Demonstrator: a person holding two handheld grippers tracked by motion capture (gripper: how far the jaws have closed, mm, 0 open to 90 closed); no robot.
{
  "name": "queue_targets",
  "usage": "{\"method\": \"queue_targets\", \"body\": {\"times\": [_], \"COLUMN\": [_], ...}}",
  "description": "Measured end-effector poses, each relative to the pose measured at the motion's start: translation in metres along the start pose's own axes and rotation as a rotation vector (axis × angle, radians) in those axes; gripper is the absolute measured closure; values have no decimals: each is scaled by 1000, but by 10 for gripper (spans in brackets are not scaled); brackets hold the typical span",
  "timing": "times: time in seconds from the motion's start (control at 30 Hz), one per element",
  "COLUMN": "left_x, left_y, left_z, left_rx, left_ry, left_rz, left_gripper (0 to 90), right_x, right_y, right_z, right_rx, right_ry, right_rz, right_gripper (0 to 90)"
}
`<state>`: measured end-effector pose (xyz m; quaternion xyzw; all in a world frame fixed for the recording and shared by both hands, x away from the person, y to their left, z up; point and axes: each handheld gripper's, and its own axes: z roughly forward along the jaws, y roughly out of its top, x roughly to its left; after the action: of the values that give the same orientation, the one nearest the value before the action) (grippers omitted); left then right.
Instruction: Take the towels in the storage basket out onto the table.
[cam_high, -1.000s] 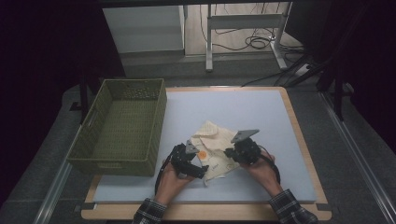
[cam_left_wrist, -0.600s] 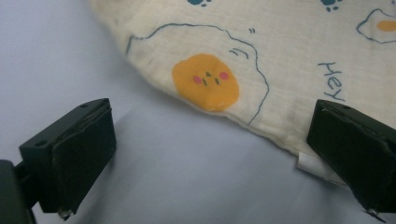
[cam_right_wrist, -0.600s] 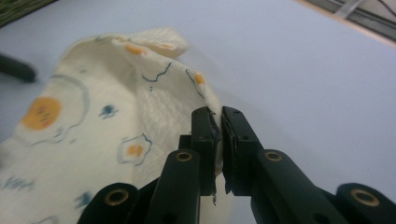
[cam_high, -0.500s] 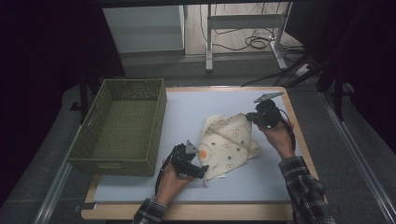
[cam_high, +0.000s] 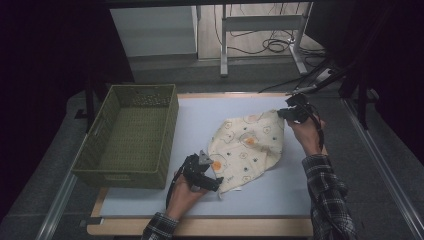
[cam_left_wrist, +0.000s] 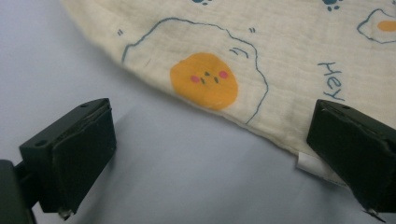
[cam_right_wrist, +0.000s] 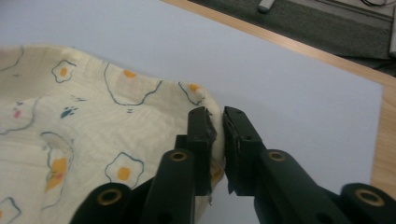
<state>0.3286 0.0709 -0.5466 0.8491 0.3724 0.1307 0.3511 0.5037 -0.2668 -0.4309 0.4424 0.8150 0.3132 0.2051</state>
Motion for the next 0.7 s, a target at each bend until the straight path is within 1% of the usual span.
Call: {"method": "queue_targets", "body": {"times": [0.07, 0.13, 0.23, 0.27, 0.3, 0.33, 0.37, 0.4, 0.43, 0.47, 0.5, 0.53, 0.57, 0.6, 0.67, 0.7], "left_x": [0, 0, 0, 0, -1, -2, -3, -6, -8, -9, -11, -13, -15, -17, -22, -25], "left_y": [0, 0, 0, 0, -1, -1, -2, -2, -3, -2, -1, -1, 0, 1, 2, 3], "left_z": [0, 0, -1, -2, -3, -4, -7, -9, -11, -13, -17, -19, -21, -23, -24, -24], "left_rx": [1, 1, -6, -10, -12, -17, -24, -34, -39, -40, -44, -49, -62, -64, -65, -61], "left_ry": [-1, -2, -4, -6, -8, -10, -8, 7, 13, 8, -7, -26, -63, -90, -130, -155], "left_rz": [0, 0, 2, 5, 10, 8, 20, 32, 45, 52, 59, 59, 57, 60, 72, 78], "left_gripper": [13, 14, 23, 39, 82, 82, 111, 153, 189, 223, 280, 280, 320, 337, 416, 451], "right_x": [-4, -3, 0, 3, 8, 8, 10, 14, 18, 21, 28, 28, 31, 36, 46, 57], "right_y": [-9, -15, -22, -28, -40, -40, -45, -53, -60, -67, -80, -80, -85, -92, -104, -115], "right_z": [-6, -12, -17, -22, -28, -28, -30, -34, -37, -40, -46, -46, -48, -52, -54, -55], "right_rx": [2, 5, 6, 3, -5, -5, -10, -12, -13, -10, -4, -4, -3, 0, 15, 30], "right_ry": [5, 31, 42, 62, 98, 98, 108, 128, 144, 151, 164, 164, 178, 195, 244, 269], "right_rz": [6, 3, -13, -16, -18, -18, -20, -22, -22, -30, -29, -29, -28, -33, -39, -59], "right_gripper": [714, 709, 704, 704, 704, 704, 704, 704, 704, 703, 708, 708, 710, 722, 758, 769]}}
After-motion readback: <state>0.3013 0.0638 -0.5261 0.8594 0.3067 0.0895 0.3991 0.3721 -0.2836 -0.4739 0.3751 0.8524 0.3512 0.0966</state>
